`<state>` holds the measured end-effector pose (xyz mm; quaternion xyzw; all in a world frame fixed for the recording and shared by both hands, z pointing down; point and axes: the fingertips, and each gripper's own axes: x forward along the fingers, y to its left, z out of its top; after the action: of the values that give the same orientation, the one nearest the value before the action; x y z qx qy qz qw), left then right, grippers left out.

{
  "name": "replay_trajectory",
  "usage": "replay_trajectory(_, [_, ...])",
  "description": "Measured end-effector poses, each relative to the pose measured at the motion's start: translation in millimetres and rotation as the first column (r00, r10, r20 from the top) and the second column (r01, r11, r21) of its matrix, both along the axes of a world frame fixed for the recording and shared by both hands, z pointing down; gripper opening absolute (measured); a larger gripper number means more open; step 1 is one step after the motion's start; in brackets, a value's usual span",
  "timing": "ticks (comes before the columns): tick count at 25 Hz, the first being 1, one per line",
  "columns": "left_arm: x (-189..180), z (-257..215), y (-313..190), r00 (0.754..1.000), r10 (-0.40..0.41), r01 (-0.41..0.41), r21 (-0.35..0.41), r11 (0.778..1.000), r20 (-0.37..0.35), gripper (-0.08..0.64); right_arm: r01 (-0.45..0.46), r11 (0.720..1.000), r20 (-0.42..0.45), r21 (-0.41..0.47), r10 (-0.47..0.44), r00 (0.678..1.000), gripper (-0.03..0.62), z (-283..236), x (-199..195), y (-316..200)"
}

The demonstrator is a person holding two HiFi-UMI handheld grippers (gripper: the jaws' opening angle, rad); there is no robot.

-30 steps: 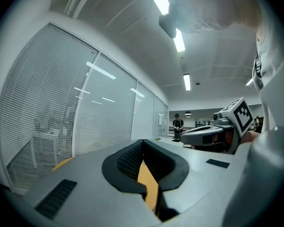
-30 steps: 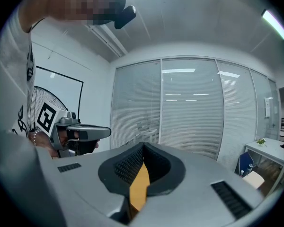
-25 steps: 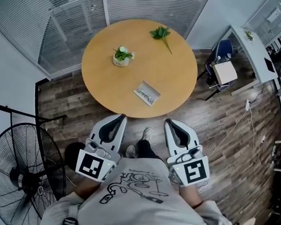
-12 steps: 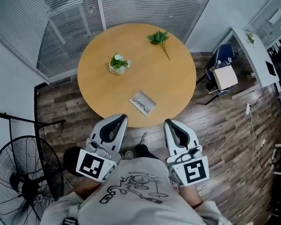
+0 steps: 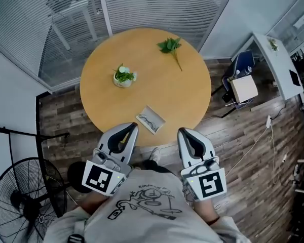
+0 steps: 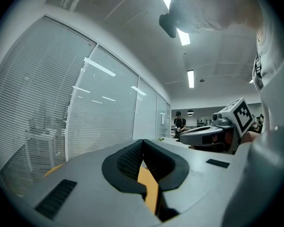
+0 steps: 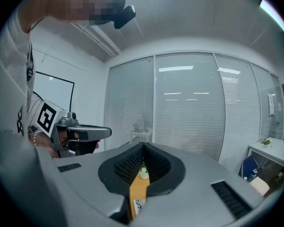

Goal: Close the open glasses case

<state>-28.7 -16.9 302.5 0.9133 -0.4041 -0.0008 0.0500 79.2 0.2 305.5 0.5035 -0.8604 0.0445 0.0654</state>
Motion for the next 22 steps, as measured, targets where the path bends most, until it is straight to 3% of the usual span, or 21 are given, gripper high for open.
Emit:
replay_trajectory(3, [10.0, -1.6, -15.0, 1.000, -0.001, 0.001, -0.001, 1.000, 0.002, 0.020, -0.012, 1.000, 0.021, 0.021, 0.012, 1.000, 0.009, -5.4, 10.3, -17.6])
replay_trajectory(9, [28.4, -1.2, -32.8, 1.000, -0.008, 0.008, -0.002, 1.000, 0.009, 0.020, 0.011, 1.000, -0.031, -0.025, -0.012, 0.999, 0.009, 4.3, 30.4, -32.4])
replay_trajectory(13, [40.5, -0.9, -45.3, 1.000, -0.013, 0.013, -0.002, 1.000, 0.012, 0.020, 0.023, 1.000, 0.010, 0.014, -0.023, 1.000, 0.009, -2.5, 38.9, -47.2])
replay_trajectory(22, [69.4, 2.5, -68.1, 0.999, -0.026, 0.026, -0.007, 1.000, 0.021, 0.020, 0.053, 0.999, -0.006, -0.002, -0.053, 0.999, 0.009, 3.0, 67.4, -69.9])
